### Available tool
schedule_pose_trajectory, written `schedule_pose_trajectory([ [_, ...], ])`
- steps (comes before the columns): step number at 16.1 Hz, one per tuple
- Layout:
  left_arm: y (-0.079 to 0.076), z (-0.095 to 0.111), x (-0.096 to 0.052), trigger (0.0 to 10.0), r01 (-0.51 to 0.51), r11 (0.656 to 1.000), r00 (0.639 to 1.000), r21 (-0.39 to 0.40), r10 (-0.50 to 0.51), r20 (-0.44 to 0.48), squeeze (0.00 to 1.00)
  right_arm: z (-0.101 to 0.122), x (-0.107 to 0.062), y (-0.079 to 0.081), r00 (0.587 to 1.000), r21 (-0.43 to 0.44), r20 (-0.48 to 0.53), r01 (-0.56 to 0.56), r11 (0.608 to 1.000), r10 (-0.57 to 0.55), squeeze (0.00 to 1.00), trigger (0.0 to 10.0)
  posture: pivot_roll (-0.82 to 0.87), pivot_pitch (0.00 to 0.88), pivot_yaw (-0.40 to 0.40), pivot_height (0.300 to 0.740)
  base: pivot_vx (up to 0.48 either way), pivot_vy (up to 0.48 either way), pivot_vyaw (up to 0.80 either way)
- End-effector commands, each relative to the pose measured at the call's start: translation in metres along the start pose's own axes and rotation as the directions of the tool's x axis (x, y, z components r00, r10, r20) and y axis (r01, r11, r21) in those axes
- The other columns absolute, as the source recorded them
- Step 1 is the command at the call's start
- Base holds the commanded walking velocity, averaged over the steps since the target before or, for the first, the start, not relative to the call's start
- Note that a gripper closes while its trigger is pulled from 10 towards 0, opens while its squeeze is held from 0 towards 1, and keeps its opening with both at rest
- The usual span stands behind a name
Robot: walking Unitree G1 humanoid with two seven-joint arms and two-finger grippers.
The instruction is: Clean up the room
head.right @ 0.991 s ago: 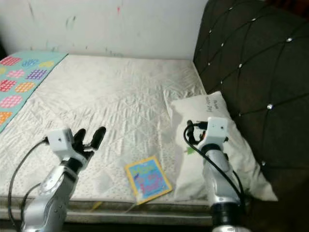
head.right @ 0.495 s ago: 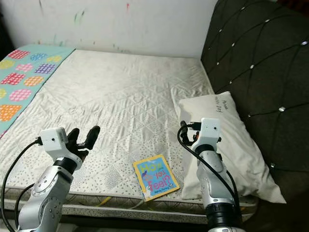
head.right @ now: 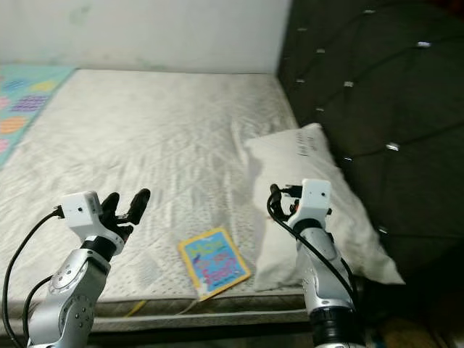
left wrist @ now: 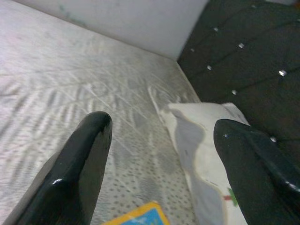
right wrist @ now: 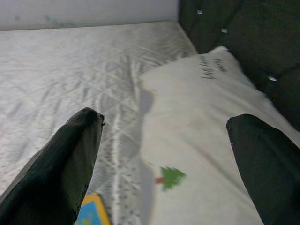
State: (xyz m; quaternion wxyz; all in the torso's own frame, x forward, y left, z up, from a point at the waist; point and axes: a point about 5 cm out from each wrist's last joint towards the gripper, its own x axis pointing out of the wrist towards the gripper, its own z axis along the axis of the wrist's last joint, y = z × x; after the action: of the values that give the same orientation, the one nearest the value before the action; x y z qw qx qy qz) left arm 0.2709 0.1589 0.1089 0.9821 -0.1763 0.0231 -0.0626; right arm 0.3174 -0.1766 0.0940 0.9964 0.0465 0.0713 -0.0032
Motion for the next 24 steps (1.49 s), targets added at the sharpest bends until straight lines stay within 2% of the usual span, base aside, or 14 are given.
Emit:
schedule_pose_trajectory([
  [1,-0.003,0.003,0.0,10.0,0.004,1.0,1.0,-0.002,-0.004,0.009,0.0,0.006,-0.001,-0.001,1.0,0.004,0.022,-0.002,1.0,0.002,0.0,10.0,-0.04,0.0,-0.037,0.74,0.0,0.0,0.0],
  [4,0.004,0.009,-0.006,10.0,-0.048,0.999,0.999,0.026,0.047,0.023,0.0,0.007,-0.006,-0.004,1.0,-0.002,0.023,-0.001,1.0,0.001,0.0,10.0,-0.04,0.0,-0.039,0.74,0.0,0.0,0.0],
  [9,0.014,0.015,-0.023,10.0,-0.104,0.994,0.994,0.039,0.103,0.03,0.0,0.004,-0.021,-0.013,1.0,0.008,0.011,0.004,1.0,-0.004,0.0,10.0,-0.03,0.04,-0.038,0.74,0.0,0.0,0.0],
  [13,0.029,0.016,-0.039,10.0,-0.141,0.987,0.99,0.072,0.141,-0.001,0.0,-0.005,-0.039,-0.013,0.998,-0.029,-0.023,-0.065,0.997,0.065,0.0,10.0,-0.02,0.071,-0.038,0.74,0.0,0.0,0.0],
  [16,0.039,0.012,-0.049,10.0,-0.163,0.982,0.986,0.095,0.167,-0.028,0.0,-0.008,-0.046,-0.014,0.996,-0.043,-0.031,-0.087,0.995,0.086,0.0,10.0,-0.01,0.084,-0.038,0.74,0.0,0.0,0.0],
  [24,0.038,0.008,-0.051,10.0,-0.161,0.983,0.985,0.093,0.166,-0.043,0.0,-0.01,-0.052,-0.017,0.992,-0.061,-0.055,-0.118,0.991,0.115,0.0,10.0,-0.02,0.084,-0.045,0.74,0.0,0.0,0.0],
])
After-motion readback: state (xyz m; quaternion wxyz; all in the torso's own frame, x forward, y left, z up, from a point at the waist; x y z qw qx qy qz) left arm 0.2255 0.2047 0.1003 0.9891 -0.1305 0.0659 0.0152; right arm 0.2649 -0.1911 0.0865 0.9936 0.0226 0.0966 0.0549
